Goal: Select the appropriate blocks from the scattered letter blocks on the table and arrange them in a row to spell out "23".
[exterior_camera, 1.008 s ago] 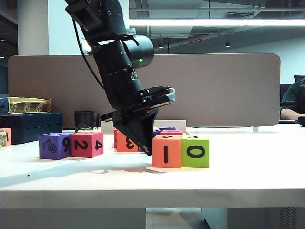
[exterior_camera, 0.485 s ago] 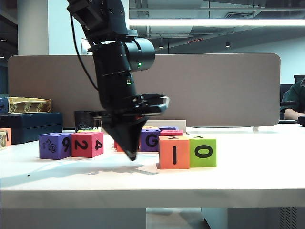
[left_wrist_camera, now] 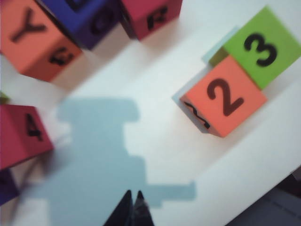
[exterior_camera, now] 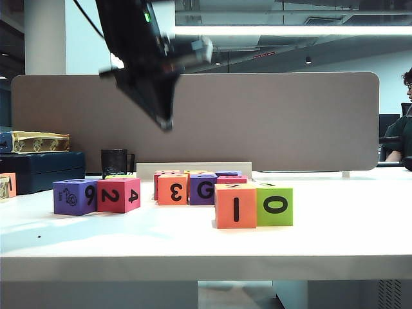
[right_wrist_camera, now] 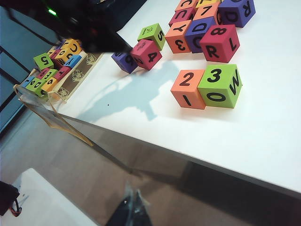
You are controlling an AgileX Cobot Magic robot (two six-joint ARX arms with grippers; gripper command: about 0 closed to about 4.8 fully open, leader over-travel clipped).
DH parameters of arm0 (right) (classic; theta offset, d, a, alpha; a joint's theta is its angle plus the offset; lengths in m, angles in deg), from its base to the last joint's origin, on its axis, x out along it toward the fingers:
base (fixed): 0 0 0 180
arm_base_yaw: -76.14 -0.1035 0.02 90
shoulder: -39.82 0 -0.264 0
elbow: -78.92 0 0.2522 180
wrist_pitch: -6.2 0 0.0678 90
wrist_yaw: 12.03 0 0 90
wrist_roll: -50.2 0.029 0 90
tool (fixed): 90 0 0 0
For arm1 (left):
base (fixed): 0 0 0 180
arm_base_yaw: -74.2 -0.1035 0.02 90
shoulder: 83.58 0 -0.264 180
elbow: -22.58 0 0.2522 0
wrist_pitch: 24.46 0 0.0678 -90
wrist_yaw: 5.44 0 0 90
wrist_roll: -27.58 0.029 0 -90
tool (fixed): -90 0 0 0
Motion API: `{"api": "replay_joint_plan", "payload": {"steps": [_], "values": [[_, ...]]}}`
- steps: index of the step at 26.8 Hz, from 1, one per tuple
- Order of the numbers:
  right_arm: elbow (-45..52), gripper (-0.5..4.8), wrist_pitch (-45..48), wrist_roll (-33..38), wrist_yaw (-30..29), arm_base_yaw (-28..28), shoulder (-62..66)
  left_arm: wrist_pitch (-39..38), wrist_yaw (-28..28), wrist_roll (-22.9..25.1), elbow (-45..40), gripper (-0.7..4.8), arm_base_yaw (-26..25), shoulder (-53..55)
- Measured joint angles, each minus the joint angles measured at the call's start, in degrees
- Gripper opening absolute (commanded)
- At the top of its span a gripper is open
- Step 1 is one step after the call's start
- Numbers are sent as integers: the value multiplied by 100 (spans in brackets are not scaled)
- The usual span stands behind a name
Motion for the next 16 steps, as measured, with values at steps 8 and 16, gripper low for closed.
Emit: {"api": "replay_joint_plan", "payload": {"steps": [8,16], "values": [[2,-1,90,-393,903,0,0,214,911,2,-876,-6,-2,-1832],[2,-1,1012,-437,1104,0,0,304,1440,-109,-2452,-6,0,-4162]]}}
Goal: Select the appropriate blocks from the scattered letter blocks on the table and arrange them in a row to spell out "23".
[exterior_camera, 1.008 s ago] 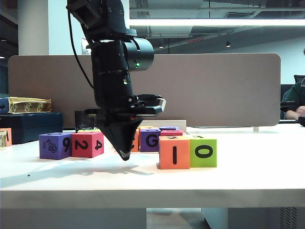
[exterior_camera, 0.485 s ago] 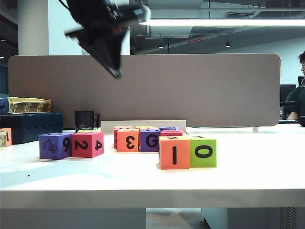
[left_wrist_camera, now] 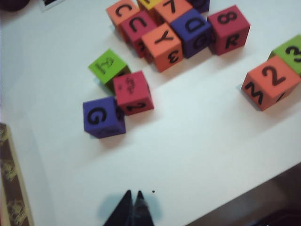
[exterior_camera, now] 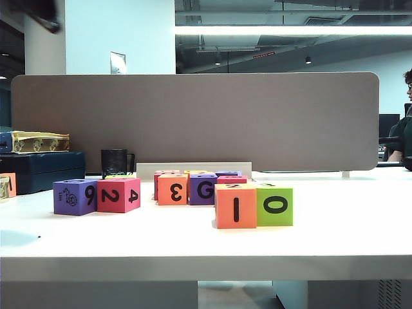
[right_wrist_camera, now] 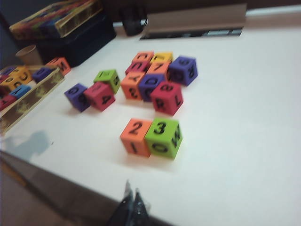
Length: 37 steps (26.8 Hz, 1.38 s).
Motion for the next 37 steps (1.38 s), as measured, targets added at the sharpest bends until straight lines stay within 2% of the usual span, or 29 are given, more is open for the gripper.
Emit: {"api": "replay_joint_plan", "payload": {"steps": [3,8,10,14,37], "values": [[0,-1,468,-11,330,0,0,-11,61,-59,-555,-6,0,-901],[-2,-1,1239,-13,1185,0,0,-442,505,-601,-1193,-6,4,-2938],[2,-1,1281,-13,1335,2,0,-577,542,-798,-1213,-6,4,-3639],[4,-1,1285,-13,1335,0,0,-778,632,-826,-1340,-6,4,-4520],[7,-1,1283,-13,1200,0,-22,-813,649,-815,-1381,-6,7,-4691]]}}
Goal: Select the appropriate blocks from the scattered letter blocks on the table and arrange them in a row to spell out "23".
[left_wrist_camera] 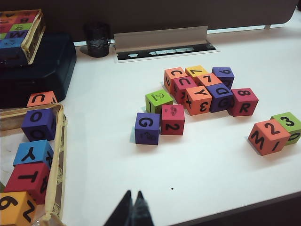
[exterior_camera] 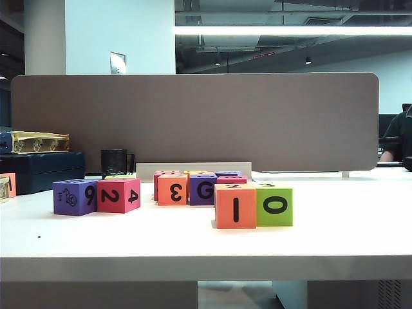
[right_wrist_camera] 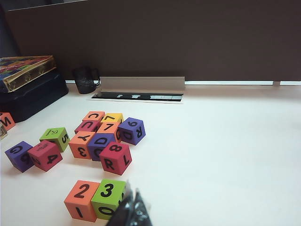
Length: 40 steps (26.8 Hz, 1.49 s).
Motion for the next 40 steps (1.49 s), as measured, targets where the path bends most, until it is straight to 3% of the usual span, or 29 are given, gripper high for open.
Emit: {"api": "replay_joint_plan", "payload": {"steps": [7,9,12,14,18,21,28,31,34,40], "values": [[0,-1,2,0,2,0,0,0,0,2,0,-6,0,0],[0,-1,2,0,0,0,0,184,146,249,-7,-6,0,0],[0,-1,0,0,0,0,0,1150,247,332,-245,-6,-227,0],[0,-1,0,0,0,0,0,2087,260,343,-688,-6,-798,-2],[0,-1,2,0,0,0,0,3206,214,341,-1504,-6,-1609,2],[0,-1,0,0,0,0,0,3910,-155,341,-2177,-6,-2341,4],[0,-1,0,0,-7,2,0,4725,-2194,197,-3495,-6,-3967,-133],[-2,-1,4,0,-9,2,-2,4787,-2579,33,-3788,-6,-4293,-396],[0,-1,0,0,-13,2,0,4883,-2564,-133,-4124,-6,-4341,-887],[2,-1,-4,0,-15,2,-46,5191,-2538,-170,-4503,-6,-4356,-874]]}}
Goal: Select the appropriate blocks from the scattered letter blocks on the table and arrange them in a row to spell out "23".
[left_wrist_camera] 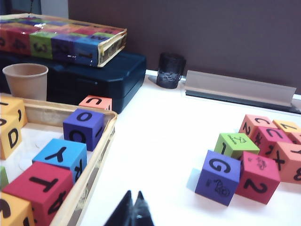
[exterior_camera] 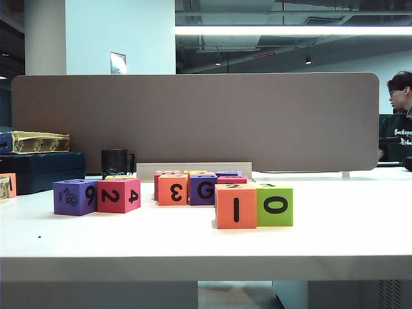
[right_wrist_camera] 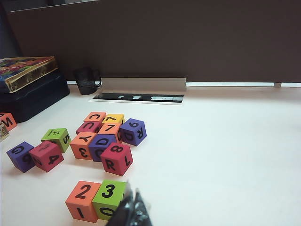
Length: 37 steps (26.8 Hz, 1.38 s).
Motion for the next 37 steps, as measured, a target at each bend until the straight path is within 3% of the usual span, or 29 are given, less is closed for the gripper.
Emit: {"api": "replay_joint_plan", "payload": {"steps": [3,14,37], "values": [[0,-1,-2,0,0,-2,-9,127,0,-2,-289,-6,0,-4],[0,-1,-2,2,0,0,-13,-675,240,0,-306,-5,0,11],[0,-1,-2,-2,0,-2,-20,-651,37,0,-306,-6,-2,24]]}}
